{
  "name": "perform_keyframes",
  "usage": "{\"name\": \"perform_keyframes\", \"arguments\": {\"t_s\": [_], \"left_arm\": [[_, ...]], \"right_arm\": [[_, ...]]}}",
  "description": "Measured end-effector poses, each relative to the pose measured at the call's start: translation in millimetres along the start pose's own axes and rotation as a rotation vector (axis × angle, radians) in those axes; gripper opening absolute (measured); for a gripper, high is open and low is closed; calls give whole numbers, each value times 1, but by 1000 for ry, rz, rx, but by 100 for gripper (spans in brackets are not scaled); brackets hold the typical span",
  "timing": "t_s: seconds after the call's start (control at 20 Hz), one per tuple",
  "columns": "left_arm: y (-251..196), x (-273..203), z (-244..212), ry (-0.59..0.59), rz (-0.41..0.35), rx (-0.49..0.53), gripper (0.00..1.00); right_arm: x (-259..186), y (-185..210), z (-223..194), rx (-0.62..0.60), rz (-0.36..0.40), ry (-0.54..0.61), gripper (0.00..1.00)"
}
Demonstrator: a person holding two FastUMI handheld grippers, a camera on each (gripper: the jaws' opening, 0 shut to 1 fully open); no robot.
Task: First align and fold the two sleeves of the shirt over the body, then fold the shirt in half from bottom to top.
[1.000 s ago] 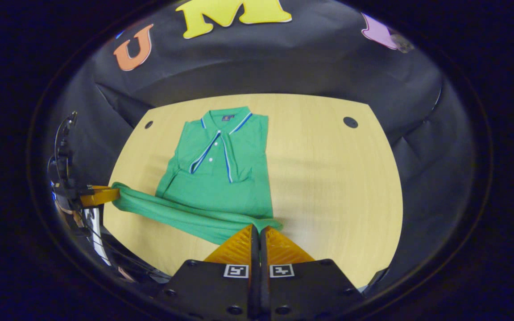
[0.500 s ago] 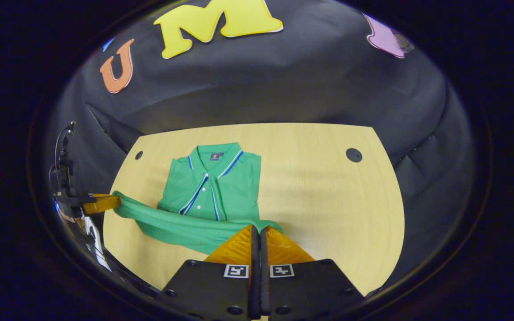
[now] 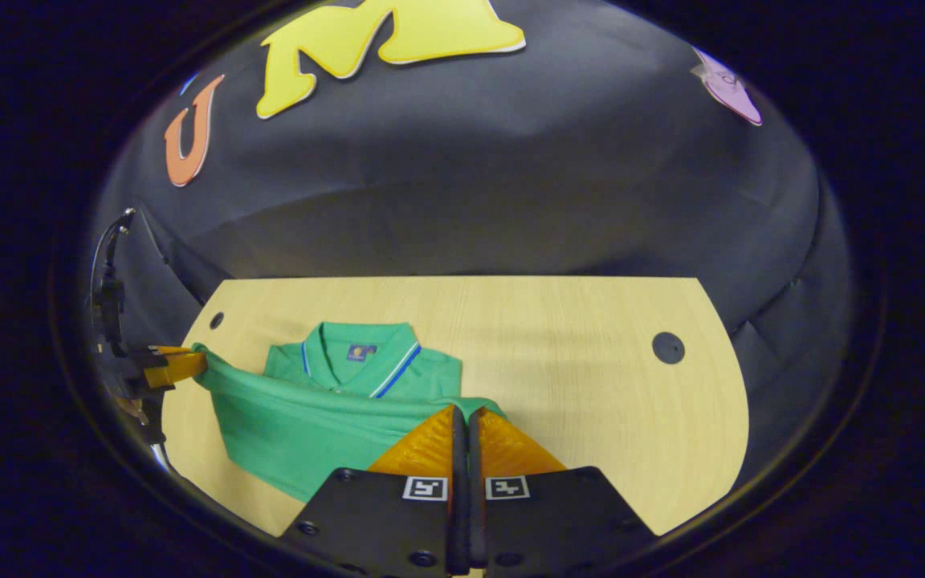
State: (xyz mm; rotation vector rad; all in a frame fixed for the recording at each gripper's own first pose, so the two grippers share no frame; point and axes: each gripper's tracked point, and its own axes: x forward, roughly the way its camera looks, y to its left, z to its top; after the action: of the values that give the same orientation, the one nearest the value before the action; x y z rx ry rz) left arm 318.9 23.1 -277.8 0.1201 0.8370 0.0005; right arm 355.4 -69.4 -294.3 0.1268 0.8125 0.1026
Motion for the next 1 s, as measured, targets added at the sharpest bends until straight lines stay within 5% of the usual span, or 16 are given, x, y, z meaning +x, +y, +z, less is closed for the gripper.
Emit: {"name": "perform_keyframes", "arguments": {"t_s": [0.15,0.45,0.75,0.85,0.9,1.0], "left_arm": [[-7,33,11,-24,-7,-67,3],[-10,90,21,-82,10,-24,3],[-9,103,9,-53,22,-34,8],[-12,99,10,-54,-5,-42,26],[-18,92,8,-49,-31,-53,48],[-24,80,11,-52,-69,-98,70]], "right_arm": [[37,-4,9,1,-31,-22,2],[97,-13,-1,48,-54,-13,3],[109,-23,-13,160,-52,12,3],[105,-23,-13,159,-63,20,4],[101,-21,-11,155,-62,15,3],[90,-22,-4,145,-68,-11,12]]}}
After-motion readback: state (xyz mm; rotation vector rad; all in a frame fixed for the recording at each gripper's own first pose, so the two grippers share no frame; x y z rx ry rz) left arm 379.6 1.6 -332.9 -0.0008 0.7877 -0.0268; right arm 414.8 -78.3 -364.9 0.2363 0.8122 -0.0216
